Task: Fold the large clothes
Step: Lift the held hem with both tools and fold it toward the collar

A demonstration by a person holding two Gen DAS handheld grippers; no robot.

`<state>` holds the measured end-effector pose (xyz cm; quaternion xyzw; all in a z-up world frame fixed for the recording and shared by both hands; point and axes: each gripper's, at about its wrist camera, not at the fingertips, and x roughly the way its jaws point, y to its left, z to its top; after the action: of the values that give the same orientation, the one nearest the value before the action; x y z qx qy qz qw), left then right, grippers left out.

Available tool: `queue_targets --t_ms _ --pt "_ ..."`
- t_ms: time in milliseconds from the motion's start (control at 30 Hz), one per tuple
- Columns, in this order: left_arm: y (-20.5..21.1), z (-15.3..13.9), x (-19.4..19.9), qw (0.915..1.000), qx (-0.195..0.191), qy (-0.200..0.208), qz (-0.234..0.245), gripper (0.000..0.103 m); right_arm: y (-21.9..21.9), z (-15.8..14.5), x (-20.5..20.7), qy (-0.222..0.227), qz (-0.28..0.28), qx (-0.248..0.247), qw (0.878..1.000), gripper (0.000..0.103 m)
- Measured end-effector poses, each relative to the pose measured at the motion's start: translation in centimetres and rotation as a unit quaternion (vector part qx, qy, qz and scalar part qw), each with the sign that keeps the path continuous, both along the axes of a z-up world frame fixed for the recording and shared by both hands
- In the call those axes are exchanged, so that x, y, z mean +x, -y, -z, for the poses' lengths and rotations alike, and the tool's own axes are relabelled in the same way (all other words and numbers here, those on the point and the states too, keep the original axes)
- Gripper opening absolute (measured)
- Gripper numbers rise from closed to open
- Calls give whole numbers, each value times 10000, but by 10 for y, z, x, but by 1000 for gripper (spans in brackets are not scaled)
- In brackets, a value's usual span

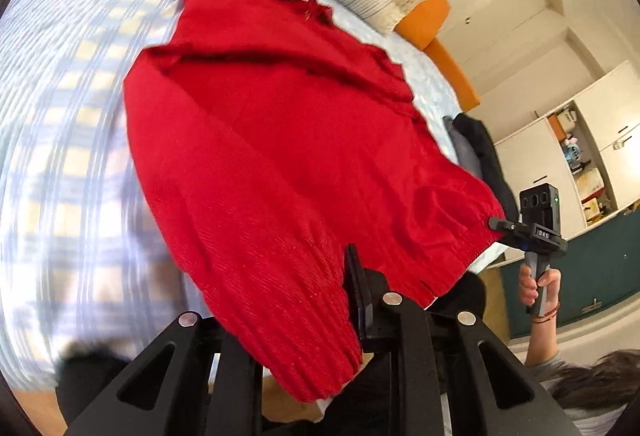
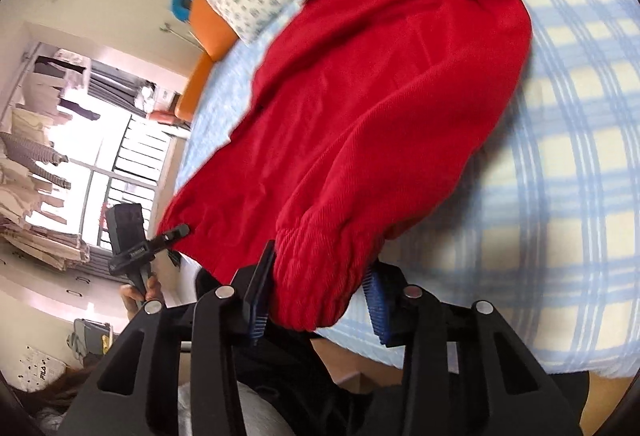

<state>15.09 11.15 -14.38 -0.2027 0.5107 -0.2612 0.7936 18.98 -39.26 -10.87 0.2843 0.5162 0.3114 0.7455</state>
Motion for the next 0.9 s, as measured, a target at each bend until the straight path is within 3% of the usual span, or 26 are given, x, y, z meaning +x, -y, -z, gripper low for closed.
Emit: queue_targets --t_ms 100,233,333,400,667,900 --pt "-1 -13 13 9999 -73 99 -36 23 5 -12 12 83 35 319 9995 41" --pt "-14 -34 42 9987 -513 43 -38 23 5 -41 35 491 115 385 9980 39" --pt "-18 -54 67 9990 -413 149 -72 23 9 -65 59 721 65 585 9957 28" --pt "-16 -65 79 9993 -293 234 -58 23 13 -73 74 747 111 435 9962 26" --pt "2 -80 105 9994 -87 335 54 23 16 -58 91 522 123 328 9980 24" --pt "-3 -89 128 9987 -122 454 -189 23 30 -68 105 590 369 358 9969 22"
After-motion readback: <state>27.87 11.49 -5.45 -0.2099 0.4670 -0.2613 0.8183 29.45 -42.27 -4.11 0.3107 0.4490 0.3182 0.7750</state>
